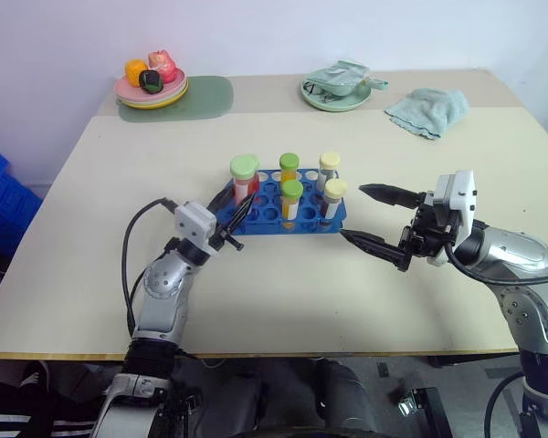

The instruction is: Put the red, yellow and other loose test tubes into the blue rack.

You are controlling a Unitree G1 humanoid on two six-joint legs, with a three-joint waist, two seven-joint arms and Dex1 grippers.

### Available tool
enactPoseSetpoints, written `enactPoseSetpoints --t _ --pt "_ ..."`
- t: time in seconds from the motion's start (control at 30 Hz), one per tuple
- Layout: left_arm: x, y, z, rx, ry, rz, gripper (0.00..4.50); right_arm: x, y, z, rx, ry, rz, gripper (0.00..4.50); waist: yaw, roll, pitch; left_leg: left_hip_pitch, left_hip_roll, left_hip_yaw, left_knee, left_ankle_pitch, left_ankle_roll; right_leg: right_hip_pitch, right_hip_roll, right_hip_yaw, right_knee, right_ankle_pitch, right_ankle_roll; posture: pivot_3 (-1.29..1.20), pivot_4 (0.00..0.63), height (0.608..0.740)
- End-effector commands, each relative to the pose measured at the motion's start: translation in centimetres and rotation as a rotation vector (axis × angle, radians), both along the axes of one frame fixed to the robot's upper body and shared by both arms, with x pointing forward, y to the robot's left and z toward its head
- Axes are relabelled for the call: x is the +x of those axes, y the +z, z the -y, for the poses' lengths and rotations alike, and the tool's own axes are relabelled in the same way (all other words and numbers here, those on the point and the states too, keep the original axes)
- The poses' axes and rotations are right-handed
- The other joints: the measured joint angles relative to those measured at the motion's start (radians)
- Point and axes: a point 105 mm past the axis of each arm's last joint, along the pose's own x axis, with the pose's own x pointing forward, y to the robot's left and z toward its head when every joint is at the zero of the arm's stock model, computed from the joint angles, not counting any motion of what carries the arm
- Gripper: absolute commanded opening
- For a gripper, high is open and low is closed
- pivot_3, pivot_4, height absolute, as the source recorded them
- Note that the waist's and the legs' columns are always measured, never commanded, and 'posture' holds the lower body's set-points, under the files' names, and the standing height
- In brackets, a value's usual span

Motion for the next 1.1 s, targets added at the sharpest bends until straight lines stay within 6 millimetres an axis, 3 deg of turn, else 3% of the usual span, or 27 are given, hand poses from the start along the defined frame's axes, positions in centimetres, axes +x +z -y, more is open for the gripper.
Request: enactPoseSetpoints --t 0.03,0.87,1.1 --pt "0.2 0.6 0.1 -0.027 0.008 0.032 0.81 -0.4 1.4 0.1 -0.004 -0.002 0.067 4.5 0.001 0.0 0.0 0.0 0.0 0.0 0.0 0.0 0.0 0.0 0.0 0.0 0.0 0.0 0.0 0.0 0.15 0.74" --pt "0.8 -1.9 2.2 -0.085 -0.059 -0.085 0.81 -0.4 1.4 0.0 -0.007 -0.019 0.08 4.5 0.002 0.0 0.0 0.0 0.0 0.0 0.0 0.0 0.0 0.0 0.0 0.0 0.0 0.0 0.0 0.0 0.15 0.74" --pt "0.9 -1.5 1.3 -0.092 -0.036 -0.074 4.18 -0.3 1.7 -0.1 -0.01 -0.016 0.087 4.5 0.0 0.0 0.0 0.0 0.0 0.0 0.0 0.0 0.0 0.0 0.0 0.0 0.0 0.0 0.0 0.0 0.15 0.74"
